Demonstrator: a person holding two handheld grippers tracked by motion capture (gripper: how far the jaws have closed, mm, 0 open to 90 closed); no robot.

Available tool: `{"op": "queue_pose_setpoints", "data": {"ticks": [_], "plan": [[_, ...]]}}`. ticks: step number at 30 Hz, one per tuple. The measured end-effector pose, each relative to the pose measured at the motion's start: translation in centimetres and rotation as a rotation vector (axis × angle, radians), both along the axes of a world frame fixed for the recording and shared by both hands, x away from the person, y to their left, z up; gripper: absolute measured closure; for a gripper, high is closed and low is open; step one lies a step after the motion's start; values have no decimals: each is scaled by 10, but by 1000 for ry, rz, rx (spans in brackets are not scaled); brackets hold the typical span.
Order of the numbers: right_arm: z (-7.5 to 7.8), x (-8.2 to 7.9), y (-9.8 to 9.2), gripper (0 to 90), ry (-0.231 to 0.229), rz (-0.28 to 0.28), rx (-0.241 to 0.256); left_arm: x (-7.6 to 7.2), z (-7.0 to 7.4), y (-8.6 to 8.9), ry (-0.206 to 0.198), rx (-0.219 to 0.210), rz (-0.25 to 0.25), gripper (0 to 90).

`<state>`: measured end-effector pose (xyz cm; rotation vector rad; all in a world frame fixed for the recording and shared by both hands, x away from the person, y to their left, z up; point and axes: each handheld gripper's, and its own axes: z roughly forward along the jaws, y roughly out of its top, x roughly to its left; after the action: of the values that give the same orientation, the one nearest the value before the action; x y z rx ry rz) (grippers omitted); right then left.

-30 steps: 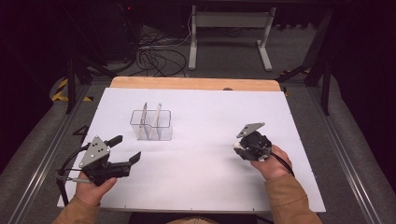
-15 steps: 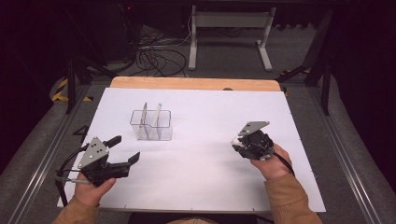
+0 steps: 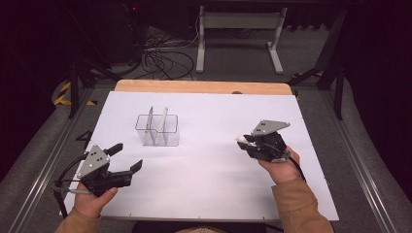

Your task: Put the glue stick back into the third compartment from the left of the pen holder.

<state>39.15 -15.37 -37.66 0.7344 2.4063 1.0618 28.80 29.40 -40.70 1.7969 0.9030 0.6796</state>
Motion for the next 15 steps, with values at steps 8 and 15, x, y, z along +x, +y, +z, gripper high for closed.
{"op": "queue_pose_setpoints", "data": {"ticks": [8, 15], "plan": [[2, 1, 3, 678, -9, 11, 20, -1, 0, 2, -1, -6, 7, 165], [10, 1, 8, 677, -44, 46, 88, 1, -1, 4, 3, -7, 9, 165]]}}
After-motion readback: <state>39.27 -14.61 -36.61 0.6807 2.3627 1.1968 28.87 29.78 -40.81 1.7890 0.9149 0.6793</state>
